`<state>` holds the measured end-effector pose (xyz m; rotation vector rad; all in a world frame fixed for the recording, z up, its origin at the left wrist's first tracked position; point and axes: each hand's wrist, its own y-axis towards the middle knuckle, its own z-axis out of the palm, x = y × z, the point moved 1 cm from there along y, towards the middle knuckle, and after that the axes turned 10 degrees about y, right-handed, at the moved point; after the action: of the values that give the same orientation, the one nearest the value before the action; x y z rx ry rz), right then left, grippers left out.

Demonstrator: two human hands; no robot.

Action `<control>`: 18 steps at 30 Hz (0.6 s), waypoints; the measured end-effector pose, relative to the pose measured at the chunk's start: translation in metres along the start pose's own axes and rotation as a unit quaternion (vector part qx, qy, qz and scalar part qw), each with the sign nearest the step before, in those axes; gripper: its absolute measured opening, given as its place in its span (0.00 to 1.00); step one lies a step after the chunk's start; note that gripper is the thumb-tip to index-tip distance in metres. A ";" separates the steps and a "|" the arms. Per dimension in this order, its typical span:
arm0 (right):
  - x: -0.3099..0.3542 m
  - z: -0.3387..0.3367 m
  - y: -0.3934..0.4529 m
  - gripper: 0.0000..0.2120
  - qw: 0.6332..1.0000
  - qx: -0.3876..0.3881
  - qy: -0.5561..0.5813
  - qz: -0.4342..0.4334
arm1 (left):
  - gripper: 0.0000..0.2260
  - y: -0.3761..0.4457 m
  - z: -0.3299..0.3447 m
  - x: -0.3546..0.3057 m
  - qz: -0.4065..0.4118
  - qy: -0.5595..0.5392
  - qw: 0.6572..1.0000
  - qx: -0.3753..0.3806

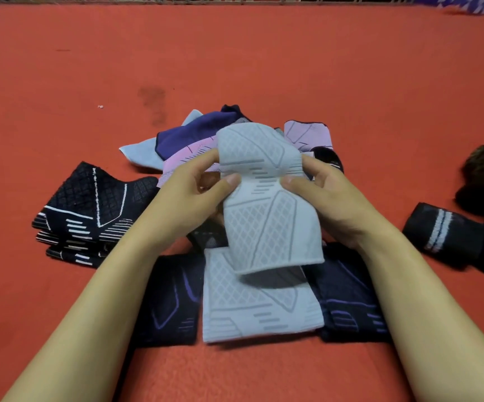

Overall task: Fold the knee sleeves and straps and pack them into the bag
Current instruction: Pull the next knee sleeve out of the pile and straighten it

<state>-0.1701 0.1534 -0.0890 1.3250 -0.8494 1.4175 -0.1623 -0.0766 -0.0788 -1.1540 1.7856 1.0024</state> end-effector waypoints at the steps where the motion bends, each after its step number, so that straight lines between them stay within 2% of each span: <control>1: 0.000 -0.001 0.000 0.15 1.000 0.001 -0.003 -0.004 | 0.14 0.000 0.001 0.001 0.010 0.002 1.000 -0.005; 3: -0.001 -0.002 -0.001 0.14 1.000 0.005 0.000 -0.011 | 0.15 -0.001 0.001 0.000 0.019 -0.019 1.000 -0.005; 6: 0.003 -0.001 -0.003 0.12 0.998 0.011 0.057 -0.004 | 0.25 -0.003 0.000 -0.001 0.024 -0.044 0.999 0.006; 9: 0.002 0.000 -0.002 0.17 0.997 0.020 0.070 0.013 | 0.28 -0.001 -0.002 0.002 0.028 -0.042 0.999 0.007; 11: 0.000 -0.001 0.001 0.16 0.997 0.033 0.065 0.034 | 0.30 0.000 -0.001 0.002 0.021 -0.069 0.997 0.004; 14: -0.002 -0.002 0.003 0.17 0.997 0.006 0.060 0.045 | 0.27 -0.001 0.000 -0.003 -0.001 -0.108 0.994 0.012; 16: -0.001 -0.002 0.004 0.14 0.995 -0.009 0.082 0.052 | 0.23 -0.001 -0.001 -0.003 -0.015 -0.122 0.992 0.021; 18: 0.000 -0.001 0.005 0.11 0.994 -0.045 0.070 0.066 | 0.22 -0.001 -0.001 -0.001 0.008 -0.107 0.994 0.025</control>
<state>-0.1749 0.1527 -0.0887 1.1040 -0.9103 1.5376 -0.1611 -0.0779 -0.0777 -0.9642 1.6424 1.0446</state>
